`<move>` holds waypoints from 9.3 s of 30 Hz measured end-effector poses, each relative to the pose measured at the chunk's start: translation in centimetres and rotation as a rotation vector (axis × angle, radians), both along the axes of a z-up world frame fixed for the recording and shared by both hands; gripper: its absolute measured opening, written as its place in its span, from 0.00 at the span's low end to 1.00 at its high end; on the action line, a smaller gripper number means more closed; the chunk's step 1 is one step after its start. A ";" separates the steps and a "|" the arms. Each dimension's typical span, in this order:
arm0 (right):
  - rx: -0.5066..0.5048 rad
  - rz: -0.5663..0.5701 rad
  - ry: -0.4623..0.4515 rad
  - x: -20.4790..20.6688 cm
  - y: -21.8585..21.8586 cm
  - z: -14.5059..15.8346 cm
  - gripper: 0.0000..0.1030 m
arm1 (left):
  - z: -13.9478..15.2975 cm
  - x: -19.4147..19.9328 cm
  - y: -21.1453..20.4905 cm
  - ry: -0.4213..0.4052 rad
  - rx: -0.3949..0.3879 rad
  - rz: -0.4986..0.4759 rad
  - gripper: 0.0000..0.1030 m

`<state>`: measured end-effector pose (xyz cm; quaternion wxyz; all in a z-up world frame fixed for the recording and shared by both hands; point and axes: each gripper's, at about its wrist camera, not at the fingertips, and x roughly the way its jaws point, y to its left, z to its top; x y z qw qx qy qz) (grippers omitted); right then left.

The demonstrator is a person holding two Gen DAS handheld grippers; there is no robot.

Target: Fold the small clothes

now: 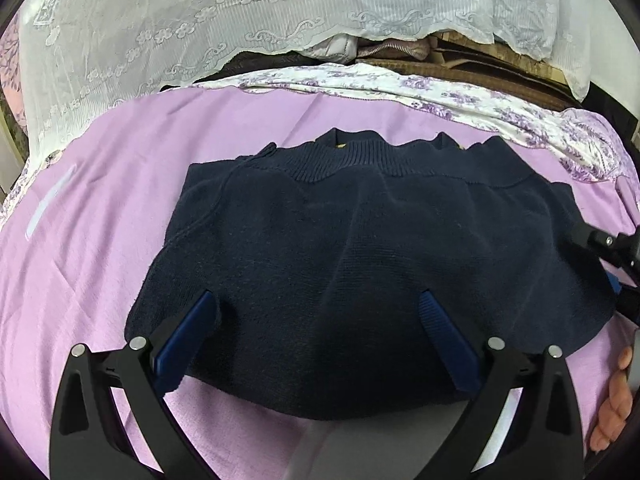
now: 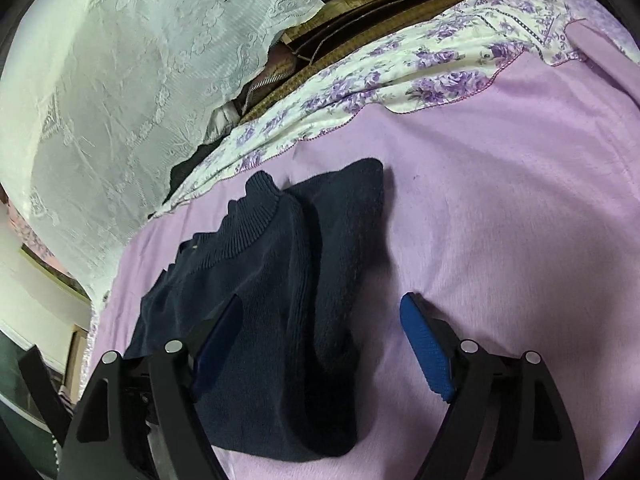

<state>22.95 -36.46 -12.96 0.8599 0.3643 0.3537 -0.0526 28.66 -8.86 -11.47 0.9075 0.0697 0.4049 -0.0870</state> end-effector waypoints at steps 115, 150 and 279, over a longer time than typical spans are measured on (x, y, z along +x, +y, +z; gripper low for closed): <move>0.009 0.198 -0.145 6.6 17.0 10.6 0.21 | 5.7 6.1 5.6 0.021 -0.293 -0.066 0.38; 0.109 0.397 -0.237 8.0 20.9 9.3 0.46 | -0.1 12.6 12.5 0.154 -0.323 0.072 0.68; -0.425 0.442 -0.126 15.6 19.4 4.9 0.37 | 0.2 8.2 10.1 -0.050 0.032 0.048 0.96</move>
